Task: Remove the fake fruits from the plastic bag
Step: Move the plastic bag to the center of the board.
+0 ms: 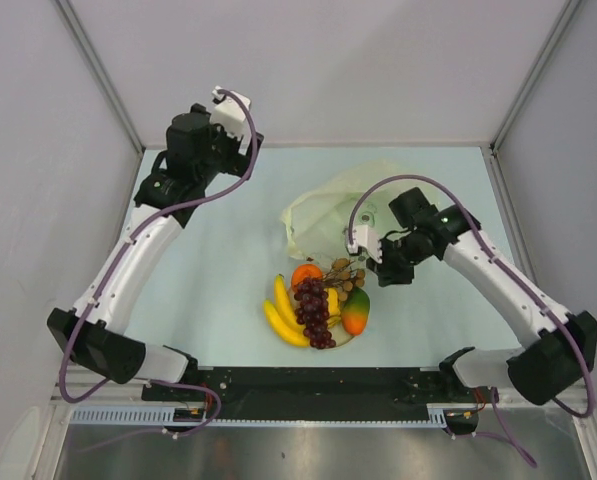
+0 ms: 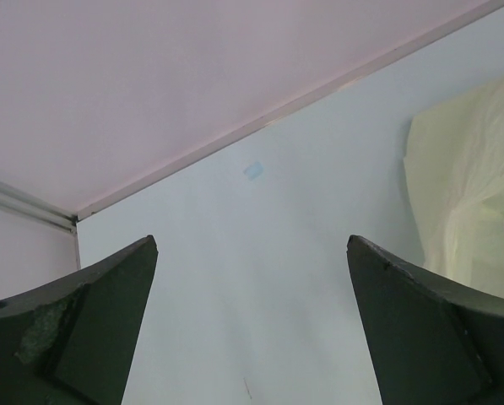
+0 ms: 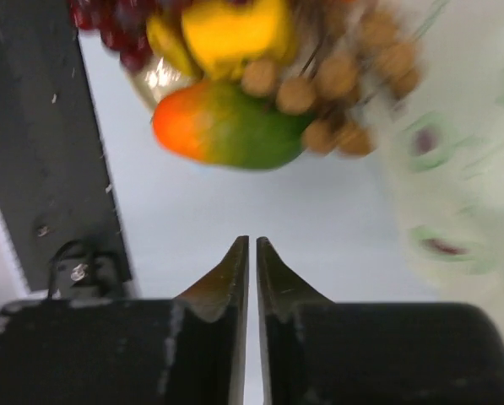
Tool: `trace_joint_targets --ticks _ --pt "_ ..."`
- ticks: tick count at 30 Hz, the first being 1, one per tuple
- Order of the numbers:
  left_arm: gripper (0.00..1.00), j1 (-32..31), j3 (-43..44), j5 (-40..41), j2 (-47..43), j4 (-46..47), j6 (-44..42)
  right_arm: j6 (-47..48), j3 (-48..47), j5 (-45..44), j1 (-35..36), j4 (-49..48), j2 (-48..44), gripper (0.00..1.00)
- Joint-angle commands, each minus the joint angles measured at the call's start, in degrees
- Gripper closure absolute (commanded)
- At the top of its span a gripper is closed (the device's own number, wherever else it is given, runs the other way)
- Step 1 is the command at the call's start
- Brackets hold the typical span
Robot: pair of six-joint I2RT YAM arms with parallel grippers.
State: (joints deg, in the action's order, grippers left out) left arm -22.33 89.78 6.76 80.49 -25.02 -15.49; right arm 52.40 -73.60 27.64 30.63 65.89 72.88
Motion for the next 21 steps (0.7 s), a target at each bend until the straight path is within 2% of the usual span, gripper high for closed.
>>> trace_joint_targets --ticks 1,4,5,8,11,14,17,21 --pt "0.0 1.6 -2.5 -2.1 -1.6 -0.6 -0.5 2.8 8.4 -0.4 -5.1 2.2 6.9 0.94" --pt "0.01 2.4 -3.9 -3.7 -1.4 -0.3 -1.6 0.0 8.7 -1.4 -10.5 -8.1 15.1 1.0" --pt "0.0 2.5 -5.3 -4.8 -1.5 -0.1 -3.2 -0.8 8.4 -3.4 -11.2 -15.6 17.0 1.0" --pt "0.0 3.7 -10.8 -6.3 -3.1 4.1 -4.5 -2.9 6.3 -4.9 -12.6 -28.7 23.0 1.0" --pt "0.0 4.3 -14.7 -8.6 -4.3 5.8 -6.5 -4.3 1.4 -6.4 -12.8 -38.3 28.0 1.0" --pt "0.0 4.6 -15.3 -8.6 -3.3 5.4 -6.9 -7.4 -3.6 -6.9 -13.8 -45.0 32.7 1.0" --pt "0.0 4.7 -14.8 -9.4 -2.1 4.7 -5.2 -13.3 -8.7 -7.4 -14.8 -47.2 35.7 1.0" --pt "0.0 4.9 -17.0 -9.5 -1.2 7.9 -2.8 -21.6 -10.3 -5.6 -17.6 -49.5 36.2 0.97"
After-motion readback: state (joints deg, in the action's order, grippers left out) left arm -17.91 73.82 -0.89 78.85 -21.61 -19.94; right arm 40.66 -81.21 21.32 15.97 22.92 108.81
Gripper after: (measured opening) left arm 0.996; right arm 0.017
